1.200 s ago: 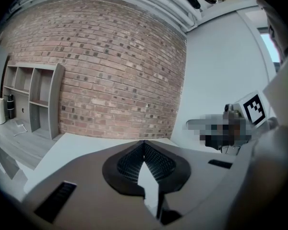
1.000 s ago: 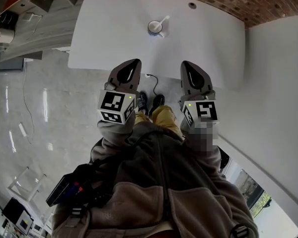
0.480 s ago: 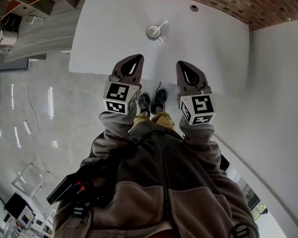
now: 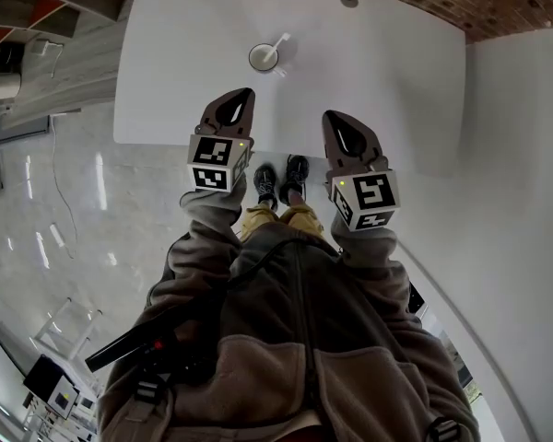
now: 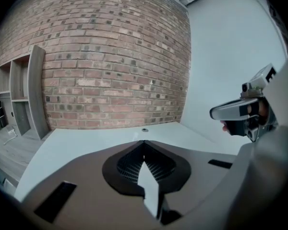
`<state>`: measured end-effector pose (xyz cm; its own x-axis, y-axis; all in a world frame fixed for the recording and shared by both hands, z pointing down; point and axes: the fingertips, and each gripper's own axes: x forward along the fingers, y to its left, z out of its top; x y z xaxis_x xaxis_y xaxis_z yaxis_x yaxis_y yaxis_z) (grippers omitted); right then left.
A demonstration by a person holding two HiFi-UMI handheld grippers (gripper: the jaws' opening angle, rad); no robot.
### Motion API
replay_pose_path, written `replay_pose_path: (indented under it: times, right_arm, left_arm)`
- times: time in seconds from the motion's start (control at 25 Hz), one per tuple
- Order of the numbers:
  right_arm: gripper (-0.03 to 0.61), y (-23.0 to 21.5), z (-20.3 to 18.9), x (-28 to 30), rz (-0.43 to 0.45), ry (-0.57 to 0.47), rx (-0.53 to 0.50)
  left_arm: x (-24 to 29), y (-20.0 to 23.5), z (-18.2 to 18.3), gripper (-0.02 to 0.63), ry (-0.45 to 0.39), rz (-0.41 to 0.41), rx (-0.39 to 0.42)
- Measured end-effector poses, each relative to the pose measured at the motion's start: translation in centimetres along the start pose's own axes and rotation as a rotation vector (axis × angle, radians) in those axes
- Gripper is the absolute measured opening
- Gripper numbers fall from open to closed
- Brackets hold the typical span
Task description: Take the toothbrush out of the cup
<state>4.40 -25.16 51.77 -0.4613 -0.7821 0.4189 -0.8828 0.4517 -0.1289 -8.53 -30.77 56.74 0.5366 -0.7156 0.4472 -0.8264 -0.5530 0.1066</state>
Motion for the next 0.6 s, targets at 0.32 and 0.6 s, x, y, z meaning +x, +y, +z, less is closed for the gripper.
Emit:
replay_pose_path:
  times: [0.32, 0.6]
  right_arm:
    - [0.0, -2.8, -0.4, 2.8, 0.048, 0.026, 0.012]
    - [0.0, -6.2, -0.8, 5.5, 0.058, 0.042, 0.021]
  left_arm:
    - [6.5, 1.3, -1.9, 0.003, 0.099, -0.013, 0.043]
    - [11.4, 2.0, -3.6, 0.006, 0.19, -0.022, 0.083]
